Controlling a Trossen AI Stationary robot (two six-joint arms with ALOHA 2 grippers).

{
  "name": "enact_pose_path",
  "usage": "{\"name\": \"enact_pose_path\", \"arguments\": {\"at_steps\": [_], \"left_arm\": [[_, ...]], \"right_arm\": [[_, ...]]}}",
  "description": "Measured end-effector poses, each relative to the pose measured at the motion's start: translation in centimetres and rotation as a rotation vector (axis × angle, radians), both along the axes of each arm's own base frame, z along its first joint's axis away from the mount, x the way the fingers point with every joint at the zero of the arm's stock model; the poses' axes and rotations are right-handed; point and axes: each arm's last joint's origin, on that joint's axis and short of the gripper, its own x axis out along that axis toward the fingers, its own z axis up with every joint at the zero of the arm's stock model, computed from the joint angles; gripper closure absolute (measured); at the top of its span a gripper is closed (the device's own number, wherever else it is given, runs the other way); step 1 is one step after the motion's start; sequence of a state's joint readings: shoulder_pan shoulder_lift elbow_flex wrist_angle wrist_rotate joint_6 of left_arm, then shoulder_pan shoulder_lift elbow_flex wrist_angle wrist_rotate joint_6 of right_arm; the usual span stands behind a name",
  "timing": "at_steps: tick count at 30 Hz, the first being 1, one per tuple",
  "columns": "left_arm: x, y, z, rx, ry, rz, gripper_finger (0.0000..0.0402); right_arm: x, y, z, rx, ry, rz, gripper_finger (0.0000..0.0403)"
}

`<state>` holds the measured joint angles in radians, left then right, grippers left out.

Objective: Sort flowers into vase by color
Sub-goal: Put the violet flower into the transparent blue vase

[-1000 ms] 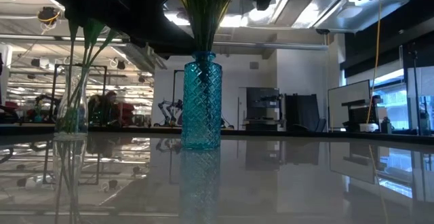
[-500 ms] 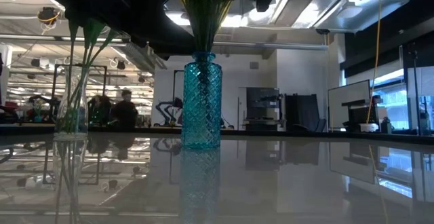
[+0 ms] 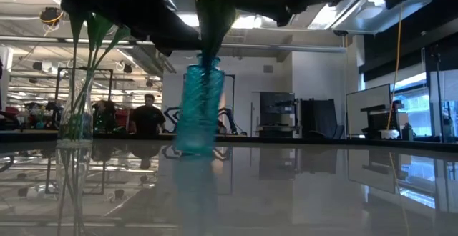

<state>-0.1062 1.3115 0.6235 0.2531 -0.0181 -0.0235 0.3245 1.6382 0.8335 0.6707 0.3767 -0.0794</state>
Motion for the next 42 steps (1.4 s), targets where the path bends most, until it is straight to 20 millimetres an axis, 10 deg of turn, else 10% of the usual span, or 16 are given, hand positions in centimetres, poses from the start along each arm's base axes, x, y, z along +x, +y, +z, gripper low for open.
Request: {"name": "enact_pose_path", "arguments": {"at_steps": [11,26,42], "left_arm": [[-1.1,0.3,0.8,-0.004,0.023,0.056,0.0248],[-1.5,0.3,0.9,0.033,0.043,0.121,0.0248],[-4.0,0.7,2.3,0.010,0.089,0.164,0.0248]], "right_arm": [[-0.7,0.5,1.9,0.013,-0.035,-0.011,0.0150],[1.4,-3.7,4.3,0.043,-0.044,-0.134,0.0150],[0.5,-3.9,4.4,0.065,0.072,-0.027,0.0096]]}}
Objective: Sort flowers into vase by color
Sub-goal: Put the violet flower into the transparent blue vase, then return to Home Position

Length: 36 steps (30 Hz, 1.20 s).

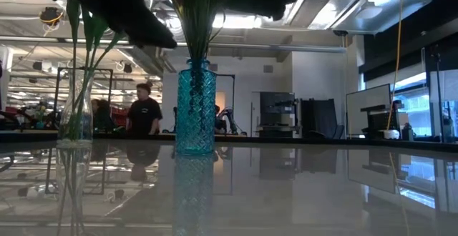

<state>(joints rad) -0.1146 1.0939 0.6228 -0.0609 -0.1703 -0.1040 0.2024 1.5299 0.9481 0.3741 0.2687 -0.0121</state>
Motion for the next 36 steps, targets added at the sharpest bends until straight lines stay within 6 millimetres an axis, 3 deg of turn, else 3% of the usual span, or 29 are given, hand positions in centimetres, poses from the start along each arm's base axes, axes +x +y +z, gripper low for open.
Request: {"name": "enact_pose_path", "arguments": {"at_steps": [12,22,29,33,36], "left_arm": [[-1.5,-1.0,-1.8,-0.081,0.031,-0.006,0.0248],[-4.6,-2.1,1.2,-0.100,-0.131,-0.065,0.0248],[-5.6,-1.5,2.6,-0.155,-0.236,0.020,0.0248],[-5.9,-2.2,3.0,-0.169,-0.254,-0.123,0.0248],[-6.0,-3.1,2.7,-0.198,-0.344,-0.243,0.0248]], "right_arm": [[-3.8,-0.1,1.9,0.068,0.113,0.004,0.0086],[-9.5,1.5,0.1,0.009,0.043,-0.095,0.0118],[-13.6,1.5,0.7,0.025,-0.046,-0.099,0.0146],[-15.7,1.6,0.8,-0.005,-0.093,-0.114,0.0163],[-16.9,1.6,-0.4,0.003,-0.120,-0.110,0.0176]]}}
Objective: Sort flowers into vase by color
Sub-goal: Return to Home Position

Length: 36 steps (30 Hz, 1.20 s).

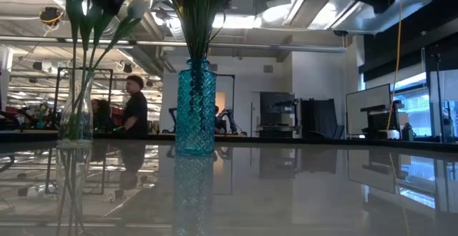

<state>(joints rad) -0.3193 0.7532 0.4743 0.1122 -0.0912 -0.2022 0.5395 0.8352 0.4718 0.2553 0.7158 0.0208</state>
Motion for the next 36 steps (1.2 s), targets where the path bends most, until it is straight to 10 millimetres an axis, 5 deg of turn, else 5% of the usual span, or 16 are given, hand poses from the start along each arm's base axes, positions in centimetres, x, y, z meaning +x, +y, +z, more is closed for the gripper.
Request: {"name": "enact_pose_path", "arguments": {"at_steps": [7,10,18,25,36], "left_arm": [[-1.9,-0.1,-6.9,-0.061,-0.169,-0.048,0.0248],[-3.0,0.6,-9.3,-0.105,-0.192,-0.030,0.0248],[-2.7,2.0,-8.8,-0.090,-0.154,-0.062,0.0248],[-3.8,3.1,-8.6,-0.086,-0.130,-0.066,0.0248],[-6.0,3.2,-8.9,0.012,-0.104,0.061,0.0248]], "right_arm": [[-2.1,-1.0,-4.7,0.032,-0.057,0.013,0.0203],[-3.1,-1.6,-5.3,0.020,-0.078,-0.001,0.0211],[-6.1,-4.2,-3.8,0.004,-0.166,-0.065,0.0231],[-9.0,-6.0,-4.5,0.045,-0.162,-0.070,0.0253],[-8.0,-5.5,-8.2,0.100,-0.079,-0.044,0.0304]]}}
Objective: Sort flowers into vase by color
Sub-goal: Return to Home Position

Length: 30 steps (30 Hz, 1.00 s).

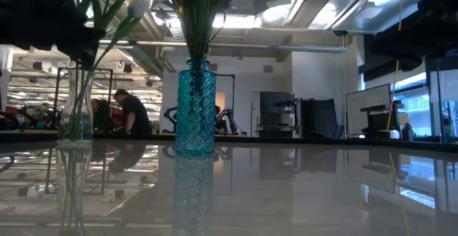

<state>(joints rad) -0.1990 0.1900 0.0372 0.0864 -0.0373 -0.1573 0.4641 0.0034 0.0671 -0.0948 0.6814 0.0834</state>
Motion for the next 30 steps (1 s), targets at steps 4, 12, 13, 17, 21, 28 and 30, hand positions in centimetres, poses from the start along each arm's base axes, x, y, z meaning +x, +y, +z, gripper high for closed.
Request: {"name": "enact_pose_path", "arguments": {"at_steps": [4,12,13,17,21,28,30], "left_arm": [[-0.3,-0.2,-0.2,0.028,0.014,-0.033,0.0248],[-0.7,-0.2,-0.4,0.039,0.034,-0.029,0.0248],[-0.8,-0.1,-0.3,0.038,0.019,-0.028,0.0248],[-1.2,-0.1,-0.2,0.044,-0.006,-0.050,0.0248],[-1.3,-0.1,0.0,0.081,-0.028,-0.070,0.0248],[-1.3,0.0,0.0,0.078,-0.025,-0.048,0.0248],[-1.3,0.0,0.0,0.078,-0.027,-0.047,0.0248]], "right_arm": [[0.3,0.4,-0.2,0.022,-0.017,0.101,0.0336],[0.5,0.5,-0.4,-0.001,-0.027,0.096,0.0394],[0.5,0.5,-0.4,-0.012,-0.022,0.094,0.0398],[0.6,0.5,-0.5,-0.021,-0.018,0.099,0.0397],[0.6,0.5,-0.5,-0.022,-0.017,0.099,0.0383],[0.6,0.5,-0.5,-0.023,-0.015,0.099,0.0375],[0.6,0.5,-0.5,-0.023,-0.015,0.099,0.0375]]}}
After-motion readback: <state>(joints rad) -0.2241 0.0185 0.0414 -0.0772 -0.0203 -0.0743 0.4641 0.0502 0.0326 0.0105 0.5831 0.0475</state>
